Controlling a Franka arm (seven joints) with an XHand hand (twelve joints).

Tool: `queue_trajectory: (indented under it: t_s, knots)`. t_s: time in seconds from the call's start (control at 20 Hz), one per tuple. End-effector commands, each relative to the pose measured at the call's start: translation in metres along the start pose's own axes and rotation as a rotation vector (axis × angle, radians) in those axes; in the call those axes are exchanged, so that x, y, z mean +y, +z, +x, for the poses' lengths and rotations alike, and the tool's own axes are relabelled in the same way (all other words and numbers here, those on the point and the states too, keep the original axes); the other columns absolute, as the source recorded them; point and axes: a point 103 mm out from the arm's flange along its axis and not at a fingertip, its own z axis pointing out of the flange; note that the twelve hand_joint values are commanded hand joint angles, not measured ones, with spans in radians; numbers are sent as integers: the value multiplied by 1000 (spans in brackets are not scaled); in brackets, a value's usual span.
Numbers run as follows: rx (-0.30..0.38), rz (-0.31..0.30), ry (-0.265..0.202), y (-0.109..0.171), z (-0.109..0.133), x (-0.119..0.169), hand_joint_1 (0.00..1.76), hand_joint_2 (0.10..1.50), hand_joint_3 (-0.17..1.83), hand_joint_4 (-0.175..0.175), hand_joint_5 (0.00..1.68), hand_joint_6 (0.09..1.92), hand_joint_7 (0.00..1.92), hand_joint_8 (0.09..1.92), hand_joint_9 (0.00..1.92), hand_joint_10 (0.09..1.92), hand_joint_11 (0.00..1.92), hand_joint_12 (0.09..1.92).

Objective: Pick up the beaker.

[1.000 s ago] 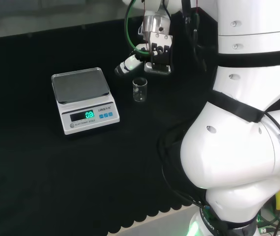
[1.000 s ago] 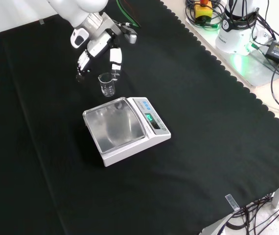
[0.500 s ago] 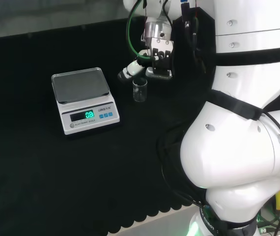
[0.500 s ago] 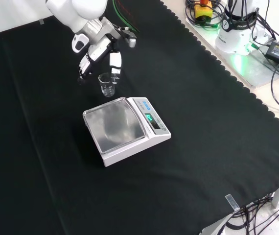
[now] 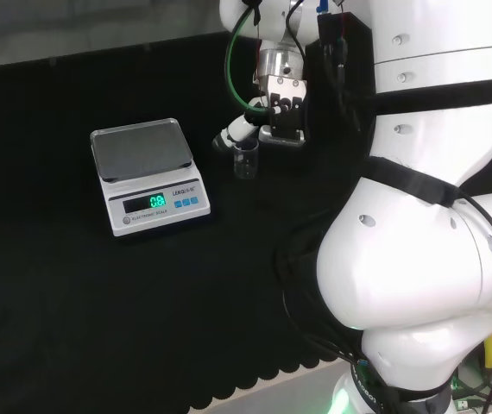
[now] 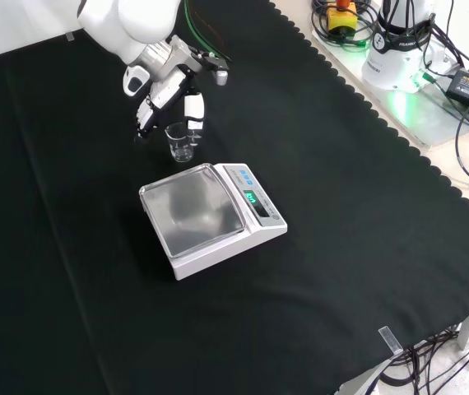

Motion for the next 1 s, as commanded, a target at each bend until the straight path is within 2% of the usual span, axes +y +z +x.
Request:
queue_trajectory:
  t_s: [0.05, 0.3, 0.5, 0.75, 0.85, 1.0]
  knots:
    - [-12, -12, 15, 3, -1, 3, 619, 776, 38, -74, 186, 87, 6, 773, 8, 849, 128, 1457]
    - [-25, -50, 57, 5, -3, 1, 729, 784, 52, -88, 205, 87, 135, 808, 225, 875, 365, 1353]
    - [-52, -90, 86, 9, 5, 4, 802, 784, 81, -103, 302, 87, 347, 821, 479, 783, 624, 1243]
    - [-66, -148, 93, 13, 11, 4, 896, 763, 149, -111, 461, 100, 566, 836, 764, 635, 960, 1021]
    - [-65, -177, 92, 12, 11, 2, 937, 747, 191, -116, 522, 172, 671, 831, 889, 558, 1095, 915]
    - [-71, -215, 94, 10, 11, -2, 1000, 712, 294, -138, 614, 530, 845, 807, 1096, 404, 1305, 746]
